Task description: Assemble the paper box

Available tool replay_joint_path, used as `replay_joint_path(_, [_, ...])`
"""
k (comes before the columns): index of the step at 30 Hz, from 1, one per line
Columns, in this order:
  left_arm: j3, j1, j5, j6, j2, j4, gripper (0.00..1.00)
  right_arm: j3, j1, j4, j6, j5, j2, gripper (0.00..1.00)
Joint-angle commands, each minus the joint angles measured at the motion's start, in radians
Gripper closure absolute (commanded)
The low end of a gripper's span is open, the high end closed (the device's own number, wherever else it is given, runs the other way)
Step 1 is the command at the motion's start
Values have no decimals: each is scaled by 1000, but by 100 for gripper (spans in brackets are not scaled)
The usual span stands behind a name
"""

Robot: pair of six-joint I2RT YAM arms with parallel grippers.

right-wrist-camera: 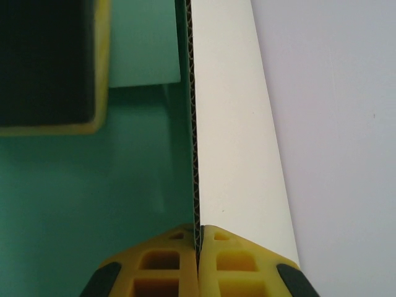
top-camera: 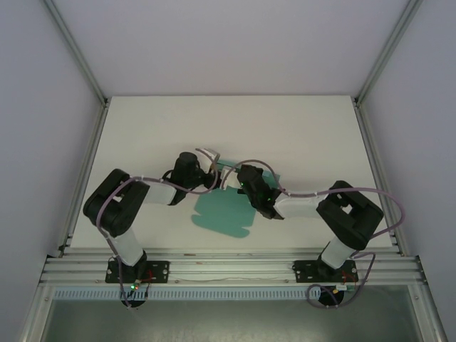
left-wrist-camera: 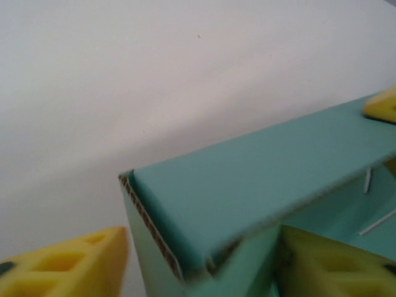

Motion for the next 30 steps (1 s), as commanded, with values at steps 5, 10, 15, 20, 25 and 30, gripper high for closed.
replay_joint_path(5, [-136,100,29,-100,-193,105,9,0,-33,3,-45,-5,-39,100])
replay_joint_path(10, [-181,135,-11,-95,-261,108,4,-8,-39,23,-105,-48,-53,100])
replay_joint_path(15, [-194,190,-4,-171,-224,183,2,-40,-39,124,-169,-73,-38,100])
replay_joint_path(20, [-252,212,4,-224,-271,288,0,-81,-28,234,-292,-55,-12,100])
replay_joint_path(25, [-231,218,-215,-243,-292,152,0,-94,-23,282,-348,-70,-7,100])
replay_joint_path(30, [-216,219,-176,-250,-251,141,0,-86,-22,321,-383,-53,10,100])
